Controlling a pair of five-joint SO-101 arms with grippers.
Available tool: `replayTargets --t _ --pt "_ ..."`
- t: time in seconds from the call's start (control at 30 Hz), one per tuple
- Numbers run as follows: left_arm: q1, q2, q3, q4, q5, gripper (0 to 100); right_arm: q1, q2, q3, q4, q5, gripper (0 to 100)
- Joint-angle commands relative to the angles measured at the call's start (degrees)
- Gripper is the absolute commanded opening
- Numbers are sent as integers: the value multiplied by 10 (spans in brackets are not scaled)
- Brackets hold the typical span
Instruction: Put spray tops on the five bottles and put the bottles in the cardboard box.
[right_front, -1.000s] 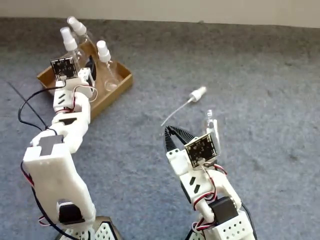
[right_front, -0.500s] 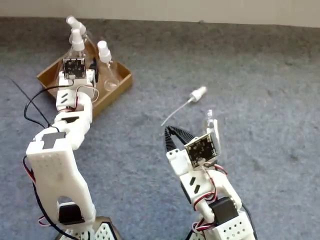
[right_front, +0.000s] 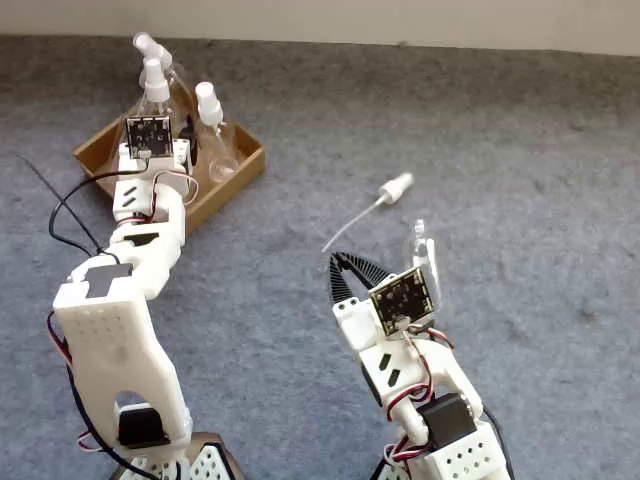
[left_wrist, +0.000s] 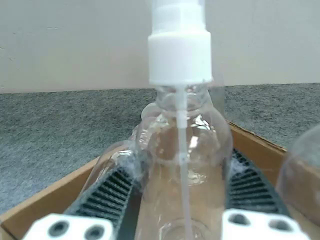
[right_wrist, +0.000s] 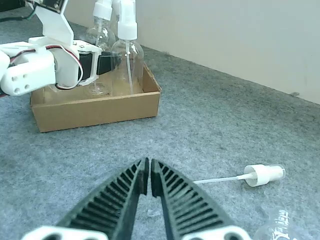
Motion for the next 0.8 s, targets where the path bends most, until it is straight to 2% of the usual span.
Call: replayTargets --t 0.0,0.27,0.43,0.77 --pt "1 -5 -26 -12 -7 103 -3 -3 57 4 3 5" --pt "1 -5 -25 -12 -7 106 -3 -3 57 4 3 5" --pt "1 -5 -24 -11 -7 182 -3 -3 57 4 3 5" --pt "1 -7 -24 -12 -7 186 -3 -3 57 4 3 5"
